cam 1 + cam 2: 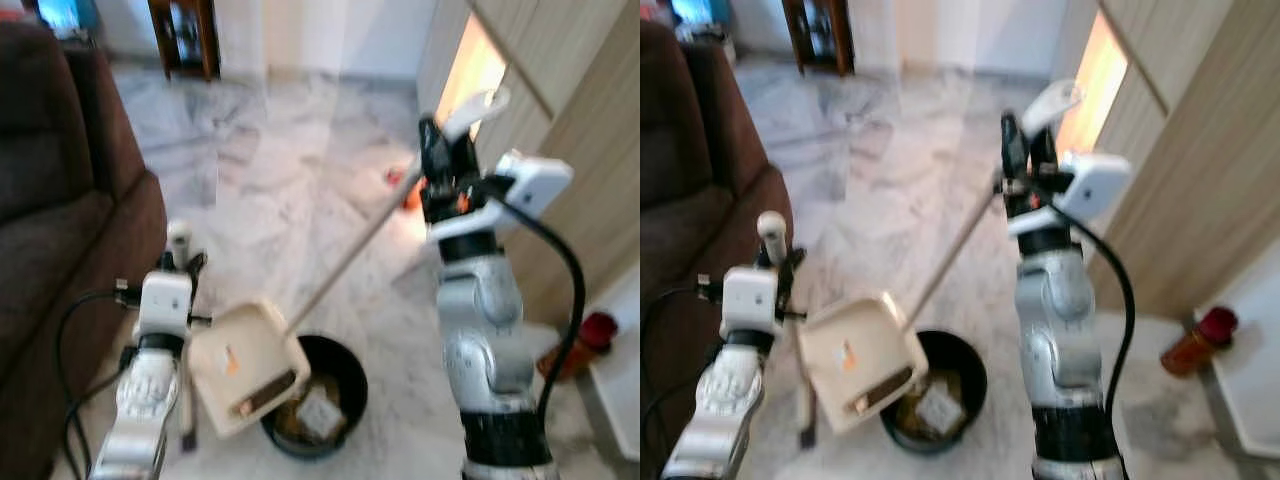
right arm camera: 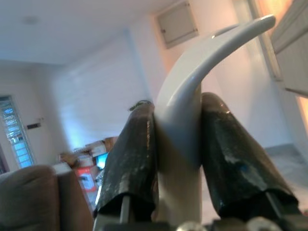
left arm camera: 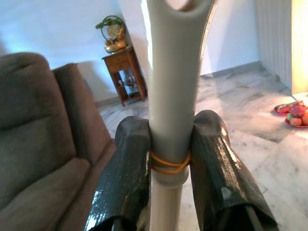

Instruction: Sweep floor

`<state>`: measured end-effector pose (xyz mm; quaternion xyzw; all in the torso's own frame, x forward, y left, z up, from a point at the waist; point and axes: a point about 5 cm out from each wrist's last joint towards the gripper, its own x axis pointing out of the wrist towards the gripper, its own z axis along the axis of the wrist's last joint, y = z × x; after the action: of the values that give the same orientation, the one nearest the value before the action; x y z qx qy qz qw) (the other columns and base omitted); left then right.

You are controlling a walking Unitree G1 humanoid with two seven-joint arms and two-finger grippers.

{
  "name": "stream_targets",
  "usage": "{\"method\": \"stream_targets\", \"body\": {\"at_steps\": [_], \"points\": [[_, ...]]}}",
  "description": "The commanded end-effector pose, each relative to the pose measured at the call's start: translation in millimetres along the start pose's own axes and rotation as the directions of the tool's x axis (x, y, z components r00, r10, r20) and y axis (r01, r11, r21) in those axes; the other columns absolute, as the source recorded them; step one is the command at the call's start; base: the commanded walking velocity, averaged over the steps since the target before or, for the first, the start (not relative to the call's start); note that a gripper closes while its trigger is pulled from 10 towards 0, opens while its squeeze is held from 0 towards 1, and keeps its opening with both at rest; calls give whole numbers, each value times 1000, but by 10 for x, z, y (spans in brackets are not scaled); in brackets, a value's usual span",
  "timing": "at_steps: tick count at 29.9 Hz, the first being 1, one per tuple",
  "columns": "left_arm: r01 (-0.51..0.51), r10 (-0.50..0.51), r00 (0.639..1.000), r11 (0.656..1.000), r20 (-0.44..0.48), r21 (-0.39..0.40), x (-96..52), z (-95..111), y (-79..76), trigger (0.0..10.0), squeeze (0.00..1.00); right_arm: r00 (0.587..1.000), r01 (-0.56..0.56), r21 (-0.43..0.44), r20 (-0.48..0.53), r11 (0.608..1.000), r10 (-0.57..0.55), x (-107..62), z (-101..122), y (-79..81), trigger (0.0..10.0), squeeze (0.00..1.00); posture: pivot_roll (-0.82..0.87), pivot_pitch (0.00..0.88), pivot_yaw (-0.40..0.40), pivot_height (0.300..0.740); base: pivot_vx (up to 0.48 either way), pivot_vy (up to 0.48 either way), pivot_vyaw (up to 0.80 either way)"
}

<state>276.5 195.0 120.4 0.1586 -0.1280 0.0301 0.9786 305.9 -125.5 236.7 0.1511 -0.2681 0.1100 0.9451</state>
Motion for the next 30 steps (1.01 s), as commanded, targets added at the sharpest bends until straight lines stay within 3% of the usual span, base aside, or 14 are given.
{"method": "stream_targets", "body": {"at_steps": [1, 12, 20, 27, 30], "points": [[2, -2, 997, 1000, 71, 6, 38, 126, 2, 10000, 0, 995, -35, -52, 92, 998, 40, 57, 170, 65, 10000, 0, 79, 39, -24, 740, 0, 0, 0], [10, -10, 997, 1000, 74, 3, 34, 127, -13, 10000, 0, 989, -105, -40, 99, 994, 109, 14, 129, 325, 10000, 0, 77, 39, -25, 740, 0, 0, 0], [18, -19, 997, 1000, 75, 2, 26, 125, -31, 10000, 0, 965, -207, -132, 136, 969, 225, -55, 137, 624, 10000, 0, 75, 38, -26, 740, 0, 0, 0], [22, -23, 997, 1000, 76, 4, 24, 127, -39, 10000, 0, 956, -238, -169, 134, 957, 261, -92, 117, 703, 10000, 0, 74, 39, -26, 740, 0, 0, 0], [24, -25, 997, 1000, 77, 6, 22, 127, -43, 10000, 0, 948, -242, -240, 148, 940, 282, -108, 129, 729, 10000, 0, 74, 39, -26, 740, 0, 0, 0]]}}
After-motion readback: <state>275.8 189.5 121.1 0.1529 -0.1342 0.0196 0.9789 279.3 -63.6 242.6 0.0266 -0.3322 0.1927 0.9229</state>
